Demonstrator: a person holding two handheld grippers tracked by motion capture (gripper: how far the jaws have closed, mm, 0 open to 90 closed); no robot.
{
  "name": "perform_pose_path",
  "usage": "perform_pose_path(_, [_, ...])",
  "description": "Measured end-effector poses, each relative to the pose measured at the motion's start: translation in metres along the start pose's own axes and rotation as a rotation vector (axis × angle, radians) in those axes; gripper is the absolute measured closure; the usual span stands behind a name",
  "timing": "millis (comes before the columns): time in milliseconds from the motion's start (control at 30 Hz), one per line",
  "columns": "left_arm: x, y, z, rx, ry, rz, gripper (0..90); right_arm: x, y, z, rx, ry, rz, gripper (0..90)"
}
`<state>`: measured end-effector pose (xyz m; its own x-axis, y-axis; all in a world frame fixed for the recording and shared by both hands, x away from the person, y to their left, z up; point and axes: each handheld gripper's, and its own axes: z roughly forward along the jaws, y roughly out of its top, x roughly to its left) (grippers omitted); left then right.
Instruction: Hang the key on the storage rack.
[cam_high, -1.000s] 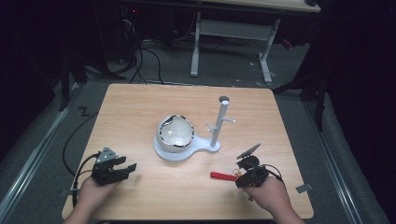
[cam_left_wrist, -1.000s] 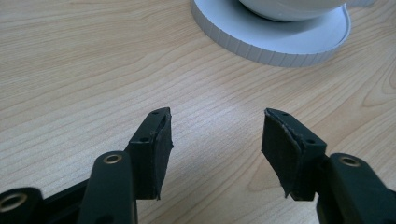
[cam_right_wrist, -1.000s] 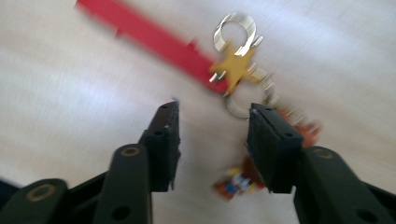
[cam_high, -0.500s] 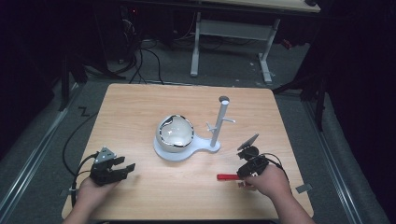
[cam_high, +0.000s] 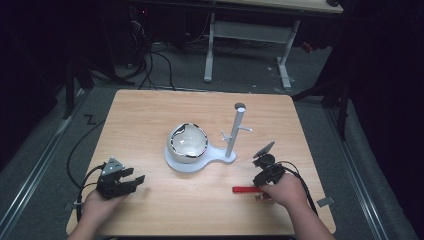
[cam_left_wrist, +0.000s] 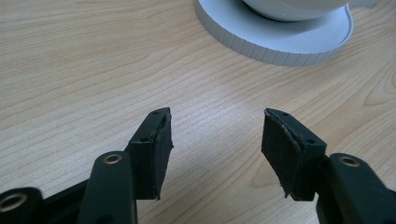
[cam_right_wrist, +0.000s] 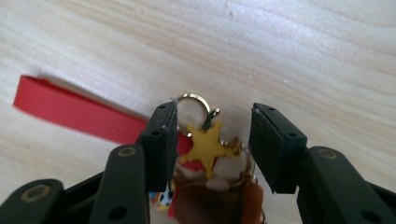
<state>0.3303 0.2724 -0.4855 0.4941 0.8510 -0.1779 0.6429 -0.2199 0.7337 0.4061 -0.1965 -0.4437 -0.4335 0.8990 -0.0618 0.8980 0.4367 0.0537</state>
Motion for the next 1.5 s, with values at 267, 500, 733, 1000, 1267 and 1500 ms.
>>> perform_pose_path(267, [0.000, 0.000, 0.000, -0.001, 0.000, -0.002, 43.3, -0.003, 0.001, 0.007, 0.004, 0.047, 0.022, 65.6])
perform_pose_path(500, [0.000, 0.000, 0.000, 0.001, 0.000, -0.001, 43.3, 0.003, -0.001, 0.006, 0.008, 0.035, -0.009, 78.5])
perform_pose_path(733, [0.000, -0.001, 0.000, 0.003, 0.000, -0.002, 43.3, 0.003, 0.000, 0.002, 0.002, 0.004, -0.012, 87.5])
perform_pose_path(1000, [0.000, -0.001, 0.001, 0.004, -0.002, -0.002, 43.3, -0.002, 0.001, -0.011, -0.066, -0.024, 0.010, 87.4])
perform_pose_path(1267, [0.001, -0.001, 0.000, 0.004, -0.002, -0.002, 43.3, -0.016, 0.000, -0.005, 0.009, -0.117, 0.030, 79.5])
perform_pose_path(1500, [0.000, -0.001, 0.001, 0.010, -0.002, 0.002, 43.3, -0.008, -0.008, -0.014, 0.001, -0.105, -0.037, 72.8])
